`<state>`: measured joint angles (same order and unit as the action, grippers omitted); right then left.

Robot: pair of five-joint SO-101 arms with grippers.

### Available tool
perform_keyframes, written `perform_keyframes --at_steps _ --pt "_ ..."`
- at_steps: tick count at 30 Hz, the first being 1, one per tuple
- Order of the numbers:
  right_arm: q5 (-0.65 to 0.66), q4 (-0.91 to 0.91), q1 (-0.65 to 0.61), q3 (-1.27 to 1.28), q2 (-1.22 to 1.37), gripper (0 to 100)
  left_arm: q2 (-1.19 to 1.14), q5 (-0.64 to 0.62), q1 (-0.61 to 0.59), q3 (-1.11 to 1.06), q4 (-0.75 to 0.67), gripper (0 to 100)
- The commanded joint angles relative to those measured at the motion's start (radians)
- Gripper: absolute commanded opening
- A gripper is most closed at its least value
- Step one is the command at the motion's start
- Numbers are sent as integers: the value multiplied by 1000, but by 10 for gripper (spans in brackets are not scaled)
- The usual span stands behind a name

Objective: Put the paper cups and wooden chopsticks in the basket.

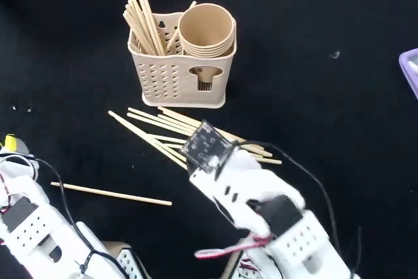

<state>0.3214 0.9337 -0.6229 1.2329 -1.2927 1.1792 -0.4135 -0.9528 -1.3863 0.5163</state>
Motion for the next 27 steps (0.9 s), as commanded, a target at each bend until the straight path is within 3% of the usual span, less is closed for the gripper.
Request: perform_keyframes --at_steps 1,6,13,20,27 --pt "0 -41 -23 -79 252 178 14 -6 15 25 -17 255" --pt "2 -98 -115 -298 697 222 14 -5 15 25 -17 255" --pt "5 -169 -94 -578 1231 215 14 -5 13 25 -11 255" --pt "72 -169 -94 -671 1415 215 14 -5 13 25 -12 255" --pt "112 -160 -69 -684 1435 188 14 -5 15 25 -12 255"
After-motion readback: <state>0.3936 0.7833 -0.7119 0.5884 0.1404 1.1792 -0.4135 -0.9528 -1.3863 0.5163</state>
